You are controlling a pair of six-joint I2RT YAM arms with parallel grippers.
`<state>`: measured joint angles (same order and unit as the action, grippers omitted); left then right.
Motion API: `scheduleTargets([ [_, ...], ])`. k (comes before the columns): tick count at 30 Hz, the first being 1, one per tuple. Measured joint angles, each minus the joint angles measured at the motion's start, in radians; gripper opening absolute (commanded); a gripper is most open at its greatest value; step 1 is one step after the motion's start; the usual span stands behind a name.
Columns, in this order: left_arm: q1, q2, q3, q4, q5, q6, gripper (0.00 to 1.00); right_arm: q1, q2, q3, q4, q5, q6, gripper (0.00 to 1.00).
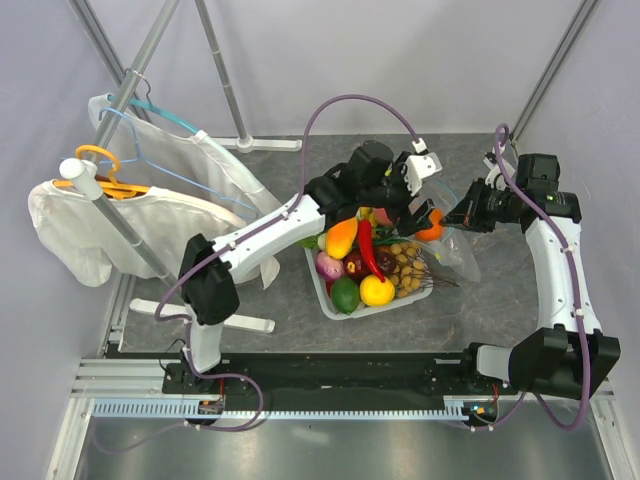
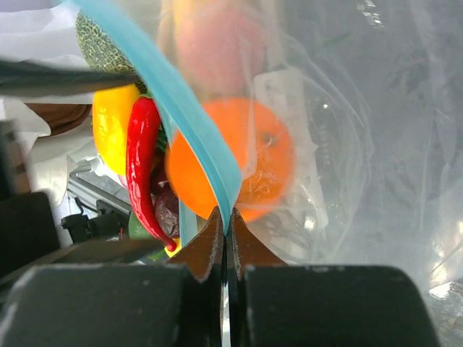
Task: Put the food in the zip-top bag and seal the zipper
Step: Place the fake fruit in the zipper food storage bag, then pick up the fake fruit from the bin.
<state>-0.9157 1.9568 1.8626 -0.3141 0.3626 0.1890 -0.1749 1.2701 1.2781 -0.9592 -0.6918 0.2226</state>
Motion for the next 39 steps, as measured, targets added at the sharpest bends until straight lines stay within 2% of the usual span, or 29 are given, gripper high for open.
scheduleTargets([
  [9, 0.021, -0.207, -0.035, -0.105, 0.120, 0.014, 1.00, 0.000, 0.002, 0.000, 0.000, 0.038, -0.011, 0.00],
  [14, 0.070, -0.328, -0.129, -0.180, 0.083, 0.016, 0.94, 0.000, 0.001, 0.000, 0.000, 0.106, -0.014, 0.00],
  [19, 0.084, -0.324, -0.148, -0.319, -0.077, 0.013, 0.86, 0.000, -0.008, 0.000, 0.000, 0.167, -0.018, 0.00],
  [26, 0.083, -0.267, -0.145, -0.475, -0.263, -0.021, 0.81, 0.000, -0.018, 0.000, 0.001, 0.178, -0.018, 0.00],
  [31, 0.083, -0.234, -0.145, -0.534, -0.320, -0.041, 0.78, 0.000, -0.018, 0.000, 0.001, 0.179, -0.018, 0.00],
  [39, 0.083, -0.192, -0.135, -0.550, -0.359, -0.053, 0.79, 0.000, -0.018, 0.000, 0.001, 0.179, -0.018, 0.00],
])
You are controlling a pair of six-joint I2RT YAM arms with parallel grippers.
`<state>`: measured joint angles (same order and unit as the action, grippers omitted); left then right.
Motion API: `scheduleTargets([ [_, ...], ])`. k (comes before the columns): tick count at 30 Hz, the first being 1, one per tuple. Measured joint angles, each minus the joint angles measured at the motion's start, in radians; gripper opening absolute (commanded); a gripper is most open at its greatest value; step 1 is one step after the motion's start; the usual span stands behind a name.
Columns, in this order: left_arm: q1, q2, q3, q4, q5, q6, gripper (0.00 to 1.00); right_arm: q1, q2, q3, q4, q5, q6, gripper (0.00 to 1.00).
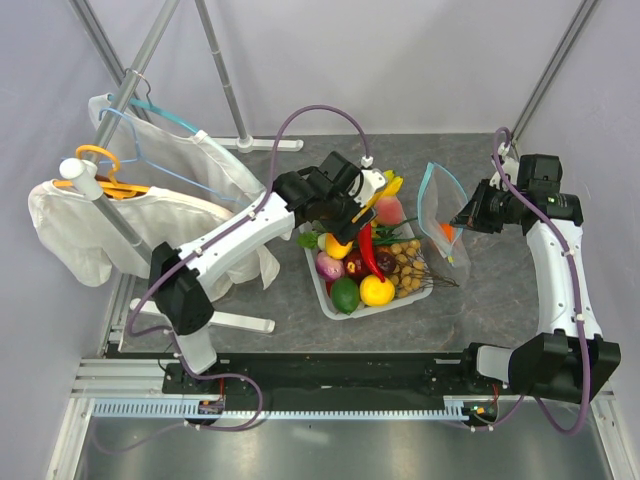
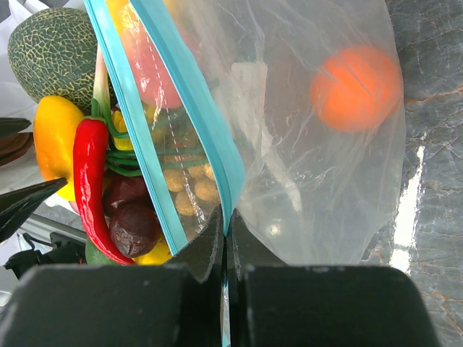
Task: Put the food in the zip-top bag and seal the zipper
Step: Pick up the fake fruit from the bin, then place the fake fruit in the zipper food storage bag.
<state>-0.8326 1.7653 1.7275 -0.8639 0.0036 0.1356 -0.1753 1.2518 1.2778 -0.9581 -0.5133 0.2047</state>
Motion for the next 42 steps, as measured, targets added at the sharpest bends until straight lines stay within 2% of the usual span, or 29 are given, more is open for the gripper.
scheduleTargets([
  [8, 0.000, 0.039, 0.001, -0.003, -0.004, -0.008, 0.77, 0.000, 0.000, 0.000, 0.000, 0.001, 0.000, 0.00],
  [17, 0.013, 0.039, 0.029, -0.035, 0.015, -0.024, 0.50, 0.000, 0.000, -0.002, 0.001, 0.007, 0.000, 0.00],
  [22, 0.024, 0.039, 0.121, -0.058, 0.071, -0.030, 0.45, 0.000, 0.000, -0.018, 0.007, 0.005, 0.001, 0.00],
  [26, 0.024, 0.039, 0.244, -0.040, 0.165, -0.053, 0.38, 0.000, 0.000, -0.022, 0.008, -0.007, 0.005, 0.00],
  [28, 0.023, 0.037, 0.286, 0.033, 0.227, -0.081, 0.35, 0.000, 0.000, -0.028, 0.019, -0.028, 0.013, 0.00],
  [30, 0.016, 0.033, 0.289, 0.146, 0.283, -0.127, 0.37, 0.000, 0.000, -0.034, 0.026, -0.050, 0.027, 0.00],
  [34, -0.009, 0.014, 0.174, 0.492, 0.348, -0.252, 0.38, 0.000, 0.000, -0.034, 0.032, -0.090, 0.044, 0.00],
  [40, -0.056, 0.056, 0.068, 0.879, 0.354, -0.438, 0.42, -0.001, 0.000, -0.034, 0.045, -0.177, 0.073, 0.00],
  [42, -0.068, 0.070, 0.043, 0.961, 0.332, -0.477, 0.43, -0.003, 0.000, -0.034, 0.047, -0.196, 0.081, 0.00],
])
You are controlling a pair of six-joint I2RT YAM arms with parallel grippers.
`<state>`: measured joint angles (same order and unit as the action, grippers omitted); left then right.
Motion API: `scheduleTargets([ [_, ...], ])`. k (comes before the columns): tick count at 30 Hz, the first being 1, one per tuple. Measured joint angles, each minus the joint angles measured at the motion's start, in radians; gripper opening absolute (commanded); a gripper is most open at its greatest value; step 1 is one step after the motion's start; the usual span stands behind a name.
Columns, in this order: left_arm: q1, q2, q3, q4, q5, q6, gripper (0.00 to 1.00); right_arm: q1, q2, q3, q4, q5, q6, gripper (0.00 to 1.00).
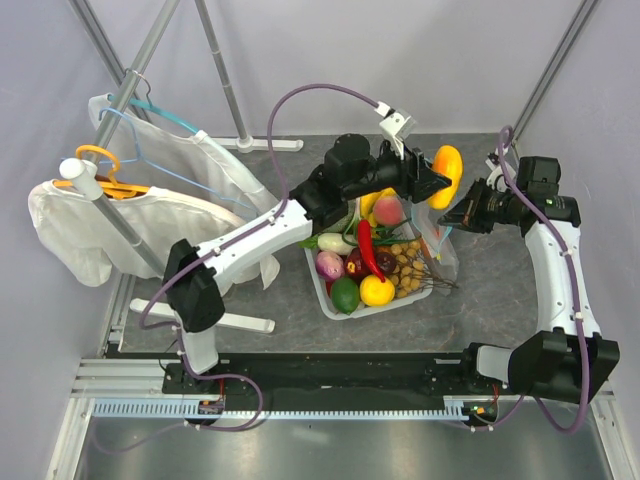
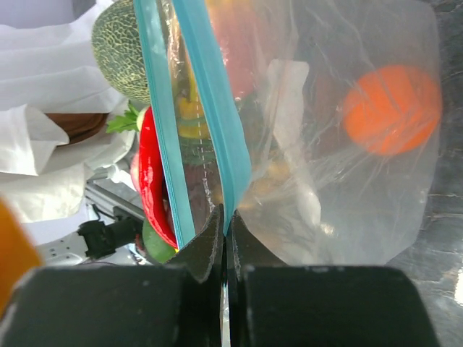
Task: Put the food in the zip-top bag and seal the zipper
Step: Place the fake fruit in the zipper food storage bag.
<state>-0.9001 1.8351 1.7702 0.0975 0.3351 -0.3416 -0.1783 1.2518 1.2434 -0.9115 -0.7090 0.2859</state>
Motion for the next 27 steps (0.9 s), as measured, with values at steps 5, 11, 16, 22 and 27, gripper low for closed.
scheduleTargets([
  [5, -0.024, 0.031, -0.079, 0.131, -0.077, -0.070, 0.44, -0.019, 0.003, 0.000, 0.011, -0.042, 0.026, 0.00],
  [11, -0.038, 0.100, -0.085, 0.151, -0.129, -0.123, 0.46, -0.038, 0.012, 0.000, 0.016, -0.061, 0.042, 0.00],
  [16, -0.037, 0.111, -0.090, 0.118, -0.173, -0.154, 0.47, -0.060, 0.015, -0.002, 0.016, -0.058, 0.042, 0.00],
  [22, -0.029, 0.132, -0.068, 0.060, -0.175, -0.156, 0.61, -0.063, 0.015, -0.003, 0.012, -0.050, 0.032, 0.00],
  [27, -0.027, 0.171, 0.006, -0.079, -0.169, -0.133, 0.98, -0.067, 0.014, -0.003, 0.005, -0.037, 0.019, 0.00],
])
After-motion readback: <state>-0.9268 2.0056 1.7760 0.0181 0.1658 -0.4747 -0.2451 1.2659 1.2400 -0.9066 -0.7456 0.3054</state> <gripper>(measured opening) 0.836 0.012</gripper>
